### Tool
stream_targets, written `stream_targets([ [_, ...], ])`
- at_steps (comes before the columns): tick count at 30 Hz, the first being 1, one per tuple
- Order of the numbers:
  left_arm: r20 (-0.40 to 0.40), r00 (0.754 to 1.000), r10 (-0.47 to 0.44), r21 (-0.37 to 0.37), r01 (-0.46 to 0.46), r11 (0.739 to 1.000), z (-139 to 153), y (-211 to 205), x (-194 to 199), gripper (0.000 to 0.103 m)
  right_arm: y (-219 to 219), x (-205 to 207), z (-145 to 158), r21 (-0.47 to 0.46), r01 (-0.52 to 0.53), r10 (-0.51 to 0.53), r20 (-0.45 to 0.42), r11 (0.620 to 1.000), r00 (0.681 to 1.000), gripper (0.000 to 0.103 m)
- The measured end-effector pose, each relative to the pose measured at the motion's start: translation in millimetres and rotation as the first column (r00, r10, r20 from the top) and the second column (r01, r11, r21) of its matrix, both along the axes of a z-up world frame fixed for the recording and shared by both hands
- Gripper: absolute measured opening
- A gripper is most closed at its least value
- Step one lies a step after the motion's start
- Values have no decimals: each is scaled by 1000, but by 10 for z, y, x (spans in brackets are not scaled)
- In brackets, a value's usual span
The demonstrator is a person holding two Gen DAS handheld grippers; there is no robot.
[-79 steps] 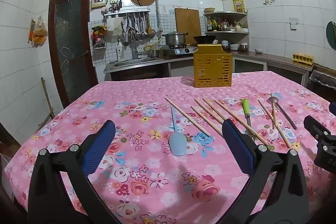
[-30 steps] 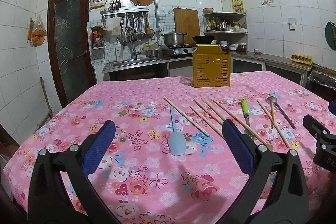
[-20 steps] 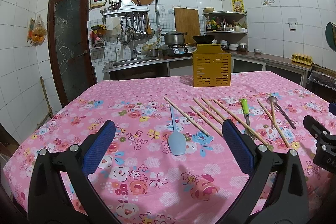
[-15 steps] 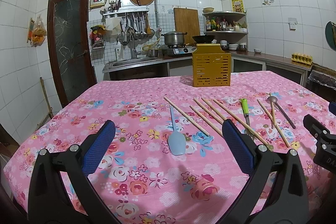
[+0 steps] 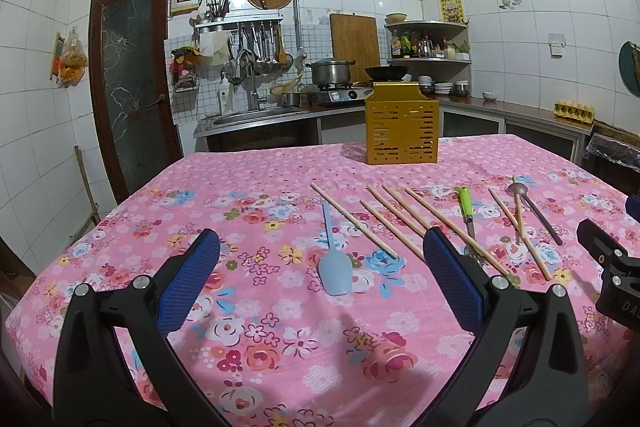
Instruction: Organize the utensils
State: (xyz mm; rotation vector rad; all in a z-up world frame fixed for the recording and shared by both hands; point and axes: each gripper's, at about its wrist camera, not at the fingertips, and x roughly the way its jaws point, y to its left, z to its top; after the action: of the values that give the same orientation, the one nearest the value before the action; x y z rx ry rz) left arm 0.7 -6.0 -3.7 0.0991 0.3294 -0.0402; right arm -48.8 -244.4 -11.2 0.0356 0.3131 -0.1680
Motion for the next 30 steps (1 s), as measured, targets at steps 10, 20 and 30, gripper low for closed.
stream_targets([
  [10, -19, 1000, -8, 6, 9, 1000, -5, -27, 29, 98, 1, 22, -14, -10, 11, -11, -12, 1000, 1000, 99],
  [20, -106, 993, -41, -29, 38, 999, 56, 35, 161, 98, 23, 102, 81, 2, -17, 17, -65, 1000, 998, 99],
  [30, -171, 984, -49, -63, 38, 997, 387, 133, 615, 98, -65, 561, 438, -9, -31, 30, -99, 999, 995, 99],
])
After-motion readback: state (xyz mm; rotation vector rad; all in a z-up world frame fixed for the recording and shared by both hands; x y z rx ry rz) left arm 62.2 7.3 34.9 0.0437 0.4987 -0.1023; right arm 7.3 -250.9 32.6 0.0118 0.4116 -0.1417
